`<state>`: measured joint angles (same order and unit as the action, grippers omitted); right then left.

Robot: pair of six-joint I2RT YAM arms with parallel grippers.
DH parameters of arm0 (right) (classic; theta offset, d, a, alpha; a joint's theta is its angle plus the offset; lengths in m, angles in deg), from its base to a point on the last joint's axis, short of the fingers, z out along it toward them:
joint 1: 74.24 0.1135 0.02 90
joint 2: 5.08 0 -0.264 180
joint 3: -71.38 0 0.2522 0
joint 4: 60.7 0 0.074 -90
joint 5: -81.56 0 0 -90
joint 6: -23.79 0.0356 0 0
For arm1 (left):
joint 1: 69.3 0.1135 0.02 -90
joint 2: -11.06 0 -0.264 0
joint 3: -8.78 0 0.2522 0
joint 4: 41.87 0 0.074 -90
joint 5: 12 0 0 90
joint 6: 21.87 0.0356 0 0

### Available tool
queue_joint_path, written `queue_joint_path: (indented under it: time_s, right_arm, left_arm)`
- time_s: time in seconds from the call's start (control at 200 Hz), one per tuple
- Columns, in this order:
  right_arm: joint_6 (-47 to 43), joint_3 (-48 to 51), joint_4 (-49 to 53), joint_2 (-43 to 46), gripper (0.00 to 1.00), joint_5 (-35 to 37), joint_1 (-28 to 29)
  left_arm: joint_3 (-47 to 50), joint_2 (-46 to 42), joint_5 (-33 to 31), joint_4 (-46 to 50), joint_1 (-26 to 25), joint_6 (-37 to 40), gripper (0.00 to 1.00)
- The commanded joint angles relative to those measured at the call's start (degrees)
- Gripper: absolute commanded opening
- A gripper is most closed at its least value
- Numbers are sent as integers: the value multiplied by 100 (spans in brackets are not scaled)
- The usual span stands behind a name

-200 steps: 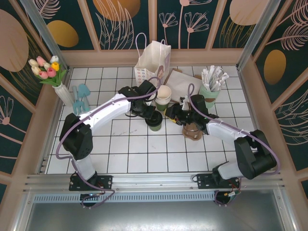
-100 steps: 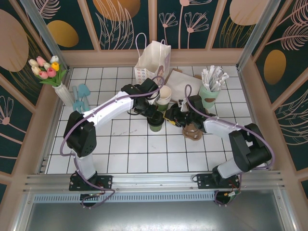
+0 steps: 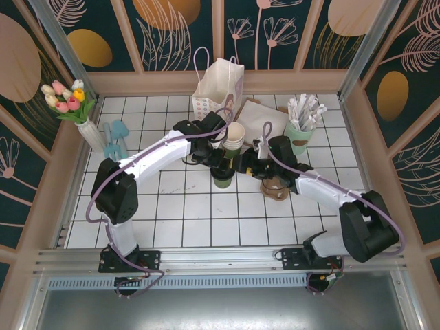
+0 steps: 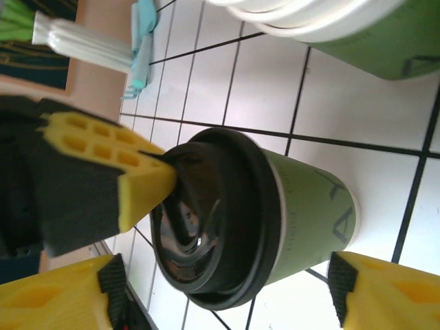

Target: Pack the takeout coffee

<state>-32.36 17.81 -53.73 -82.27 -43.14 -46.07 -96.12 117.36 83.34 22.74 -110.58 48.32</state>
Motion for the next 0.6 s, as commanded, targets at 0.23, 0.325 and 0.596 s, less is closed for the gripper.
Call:
queue_joint_path:
  time_s: [0.23,0.325,0.596]
  right_arm:
    - [-1133,236,-157,-12,98,956,733]
    - [-1127,263,-292,-75,99,1159,866]
    - [-950,543,-613,2,98,1978,910]
  left_arm:
    - [25,224,17,424,-50,-230,0]
    - [41,222,10,425,-53,-220,0]
    - [145,220,27,373,-58,-216,0]
